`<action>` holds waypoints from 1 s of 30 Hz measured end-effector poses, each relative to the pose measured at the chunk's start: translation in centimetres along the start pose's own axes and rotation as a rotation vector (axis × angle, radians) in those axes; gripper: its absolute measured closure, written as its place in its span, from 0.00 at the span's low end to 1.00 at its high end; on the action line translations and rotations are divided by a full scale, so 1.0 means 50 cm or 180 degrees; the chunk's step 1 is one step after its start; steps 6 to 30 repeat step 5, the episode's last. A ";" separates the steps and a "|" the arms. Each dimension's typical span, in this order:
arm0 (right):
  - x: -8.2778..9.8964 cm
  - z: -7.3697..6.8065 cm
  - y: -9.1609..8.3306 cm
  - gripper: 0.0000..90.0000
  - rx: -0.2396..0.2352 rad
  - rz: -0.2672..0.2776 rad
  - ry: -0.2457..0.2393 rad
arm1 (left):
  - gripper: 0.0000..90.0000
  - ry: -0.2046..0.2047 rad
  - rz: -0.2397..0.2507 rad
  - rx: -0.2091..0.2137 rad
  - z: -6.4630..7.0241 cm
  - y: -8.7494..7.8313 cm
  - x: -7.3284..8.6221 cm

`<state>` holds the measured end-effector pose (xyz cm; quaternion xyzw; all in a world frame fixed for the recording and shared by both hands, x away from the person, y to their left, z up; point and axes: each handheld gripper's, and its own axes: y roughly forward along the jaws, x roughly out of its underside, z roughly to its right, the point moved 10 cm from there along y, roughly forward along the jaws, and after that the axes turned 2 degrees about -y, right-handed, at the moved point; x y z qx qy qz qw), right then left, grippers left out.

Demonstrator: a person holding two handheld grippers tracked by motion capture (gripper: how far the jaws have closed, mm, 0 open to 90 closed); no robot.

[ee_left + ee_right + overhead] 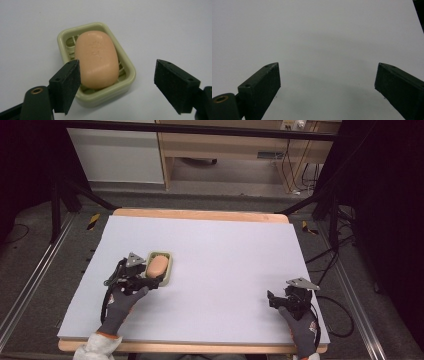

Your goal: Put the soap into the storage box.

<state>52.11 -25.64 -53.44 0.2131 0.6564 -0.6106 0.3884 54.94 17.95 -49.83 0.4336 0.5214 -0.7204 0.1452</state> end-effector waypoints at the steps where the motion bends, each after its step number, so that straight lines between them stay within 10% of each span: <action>1: 0.002 0.002 0.001 0.08 0.0017 -0.0020 -0.0015 | 0.22 -0.0013 -0.0019 0.0001 -0.003 -0.004 0.009; 30: 0.002 0.005 -0.001 0.08 0.0048 -0.0021 0.0018 | 0.20 -0.0077 -0.0055 -0.0029 -0.016 -0.016 0.035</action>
